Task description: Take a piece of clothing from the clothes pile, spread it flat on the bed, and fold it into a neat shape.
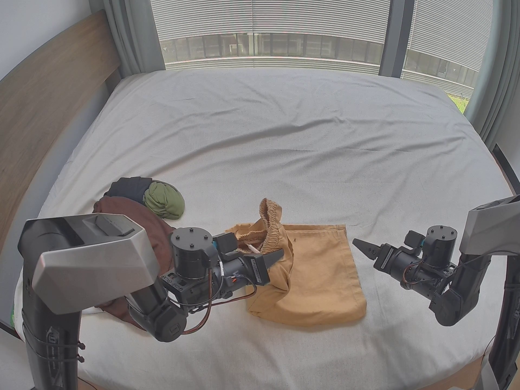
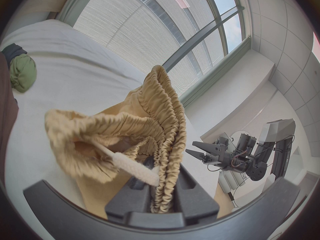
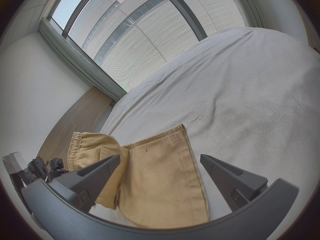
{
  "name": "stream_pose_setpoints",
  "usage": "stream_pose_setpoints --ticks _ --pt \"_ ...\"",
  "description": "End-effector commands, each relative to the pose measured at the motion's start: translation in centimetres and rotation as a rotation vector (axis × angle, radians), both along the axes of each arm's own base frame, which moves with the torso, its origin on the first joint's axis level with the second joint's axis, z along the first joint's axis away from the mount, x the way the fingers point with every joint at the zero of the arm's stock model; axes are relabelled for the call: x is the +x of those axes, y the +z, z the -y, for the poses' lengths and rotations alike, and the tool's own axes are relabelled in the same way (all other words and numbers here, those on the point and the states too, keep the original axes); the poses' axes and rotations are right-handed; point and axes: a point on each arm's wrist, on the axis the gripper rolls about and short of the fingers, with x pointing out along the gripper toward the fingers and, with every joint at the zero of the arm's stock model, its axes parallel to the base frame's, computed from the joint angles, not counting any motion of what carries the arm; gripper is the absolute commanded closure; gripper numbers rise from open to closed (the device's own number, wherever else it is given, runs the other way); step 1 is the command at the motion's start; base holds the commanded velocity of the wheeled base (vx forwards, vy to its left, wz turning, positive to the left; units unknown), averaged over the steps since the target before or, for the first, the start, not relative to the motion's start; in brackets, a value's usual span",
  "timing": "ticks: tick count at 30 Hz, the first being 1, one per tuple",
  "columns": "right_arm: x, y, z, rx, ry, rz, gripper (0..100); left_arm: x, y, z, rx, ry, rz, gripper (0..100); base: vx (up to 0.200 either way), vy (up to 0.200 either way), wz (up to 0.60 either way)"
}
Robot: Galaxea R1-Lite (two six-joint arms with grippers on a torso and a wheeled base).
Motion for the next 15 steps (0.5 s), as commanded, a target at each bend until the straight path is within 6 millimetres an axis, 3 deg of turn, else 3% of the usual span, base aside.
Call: stream_pose_setpoints --ticks 1,15 --pt "0.3 0.1 0.4 0.002 -0.015 0.007 0 0.1 0.0 1.7 0.003 -0.032 -0.008 100 0.0 0.0 0.0" --pt "0.6 0.2 1.0 0.005 -0.032 0.013 0 0.4 -0.2 5.0 0.022 -0.091 -0.051 100 0.0 0.0 0.0"
